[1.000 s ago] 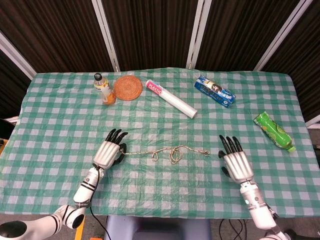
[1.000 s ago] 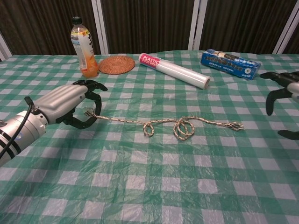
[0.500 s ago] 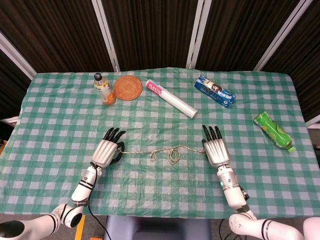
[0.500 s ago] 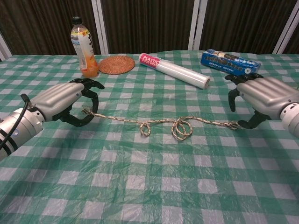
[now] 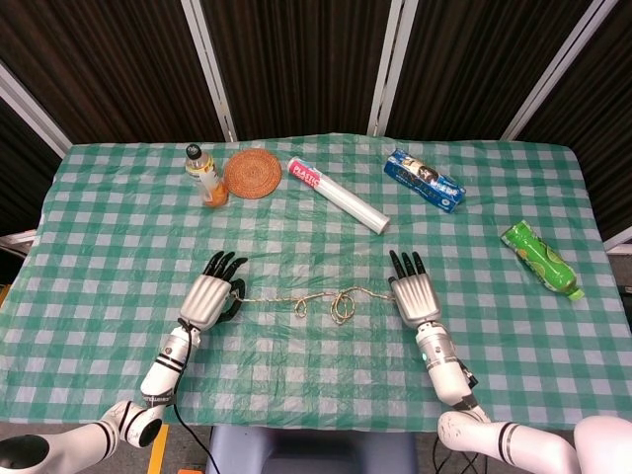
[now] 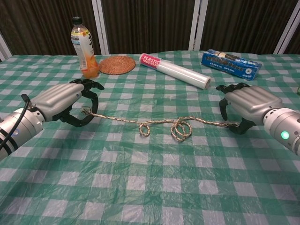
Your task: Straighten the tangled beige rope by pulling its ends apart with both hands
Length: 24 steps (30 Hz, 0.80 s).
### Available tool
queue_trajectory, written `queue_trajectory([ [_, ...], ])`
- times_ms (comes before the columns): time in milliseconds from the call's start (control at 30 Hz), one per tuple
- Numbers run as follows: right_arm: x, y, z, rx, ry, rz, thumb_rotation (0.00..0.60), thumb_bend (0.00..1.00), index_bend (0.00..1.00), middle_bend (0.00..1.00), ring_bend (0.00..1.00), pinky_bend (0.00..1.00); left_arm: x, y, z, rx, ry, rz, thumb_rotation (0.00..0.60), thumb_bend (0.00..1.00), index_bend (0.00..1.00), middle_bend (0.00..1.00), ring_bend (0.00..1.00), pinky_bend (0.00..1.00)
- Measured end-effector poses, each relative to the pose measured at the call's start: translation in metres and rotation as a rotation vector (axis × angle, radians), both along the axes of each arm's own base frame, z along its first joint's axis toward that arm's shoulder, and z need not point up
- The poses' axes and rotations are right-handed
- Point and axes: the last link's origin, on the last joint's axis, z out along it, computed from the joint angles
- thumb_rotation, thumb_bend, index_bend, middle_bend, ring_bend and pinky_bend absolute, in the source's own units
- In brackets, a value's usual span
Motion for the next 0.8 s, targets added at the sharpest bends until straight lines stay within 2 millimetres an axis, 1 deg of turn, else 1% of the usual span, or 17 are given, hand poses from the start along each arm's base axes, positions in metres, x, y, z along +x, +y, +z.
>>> queue_trajectory([
  [200,0.0035,-0.0017,-0.0067,0.023,-0.002,-0.014,0.6,0.46,0.62,0.0,0.0,0.0,-0.0011,0.0008,0.0006,0.002,0.002,0.003,0.6,0.46,0.61,0.12,0.0,0.03],
  [400,0.0034,-0.0039,-0.009,0.025,0.011,-0.026,0.6,0.49,0.64,0.0,0.0,0.0,-0.0019,0.0007,0.0004,-0.001,0.003,0.004,0.6,0.46,0.61,0.12,0.0,0.03],
  [500,0.0034,-0.0045,-0.0089,0.021,0.013,-0.027,0.6,0.51,0.66,0.0,0.0,0.0,-0.0022,0.001,0.0006,0.0,0.003,0.004,0.6,0.46,0.61,0.12,0.0,0.03],
  [700,0.0006,-0.0072,-0.0059,0.009,0.016,-0.041,0.6,0.6,0.71,0.04,0.0,0.0,-0.0025,0.0011,0.0014,0.002,0.006,0.003,0.6,0.46,0.62,0.12,0.0,0.03],
  [800,-0.0022,-0.0086,-0.0024,0.001,0.024,-0.045,0.6,0.61,0.72,0.05,0.0,0.0,-0.0039,0.0015,0.0024,0.006,0.009,0.007,0.6,0.46,0.62,0.12,0.0,0.03],
])
